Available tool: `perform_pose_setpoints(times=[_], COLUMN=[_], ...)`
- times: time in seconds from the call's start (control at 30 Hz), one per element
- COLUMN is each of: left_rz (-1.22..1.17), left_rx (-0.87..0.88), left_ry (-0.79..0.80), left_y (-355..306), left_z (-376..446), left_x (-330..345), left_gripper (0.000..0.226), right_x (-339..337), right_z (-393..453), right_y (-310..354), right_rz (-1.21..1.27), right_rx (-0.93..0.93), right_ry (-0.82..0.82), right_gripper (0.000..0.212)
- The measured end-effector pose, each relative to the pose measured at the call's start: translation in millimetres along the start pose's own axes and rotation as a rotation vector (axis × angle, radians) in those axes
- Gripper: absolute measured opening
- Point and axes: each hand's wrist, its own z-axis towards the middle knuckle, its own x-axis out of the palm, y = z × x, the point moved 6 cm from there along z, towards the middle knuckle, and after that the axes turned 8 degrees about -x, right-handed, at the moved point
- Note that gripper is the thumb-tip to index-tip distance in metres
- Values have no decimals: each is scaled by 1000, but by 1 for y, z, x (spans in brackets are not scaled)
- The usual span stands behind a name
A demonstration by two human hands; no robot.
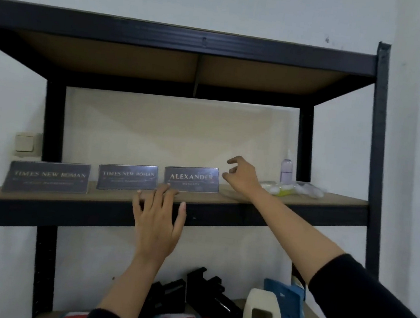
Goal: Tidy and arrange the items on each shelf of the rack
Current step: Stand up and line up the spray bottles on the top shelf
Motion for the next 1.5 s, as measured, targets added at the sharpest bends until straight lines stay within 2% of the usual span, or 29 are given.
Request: perform_pose_setpoints(times=[0.2, 0.47, 0.53, 0.7, 0.83, 0.93, 1.03, 1.2, 1.33, 1.5], left_rz=[-118, -269, -284, -184, -59, -56, -41, -21, -11, -7], left_rx=[48, 134, 149, 112, 58, 41, 38, 31, 25, 26], left_ry=[36, 125, 137, 144, 168, 136, 105, 86, 61, 51], left_y=[-61, -155, -178, -203, -203, -203, -204, -205, -205, -206], left_z=[10, 13, 15, 19, 16, 14, 13, 14, 13, 13], left_x=[10, 31, 37, 61, 78, 79, 77, 76, 74, 72], left_gripper=[40, 43, 45, 48, 57, 56, 52, 50, 47, 45], right_x=[-67, -176, -200, -218, -210, -200, -192, -197, -211, -207], right_z=[-23, -57, -54, -31, -11, 2, 11, 20, 39, 58], right_y=[-17, -72, -90, -140, -163, -177, -189, -196, -193, -175], right_rz=[-61, -211, -253, -360, -458, -483, -499, -474, -308, -307], right_rx=[-44, 22, 77, 247, 263, 273, 252, 234, 192, 109], right_ry=[-211, -430, -408, -145, 58, 177, 247, 188, -43, -108], right_gripper=[26, 18, 17, 24, 32, 42, 39, 30, 19, 24])
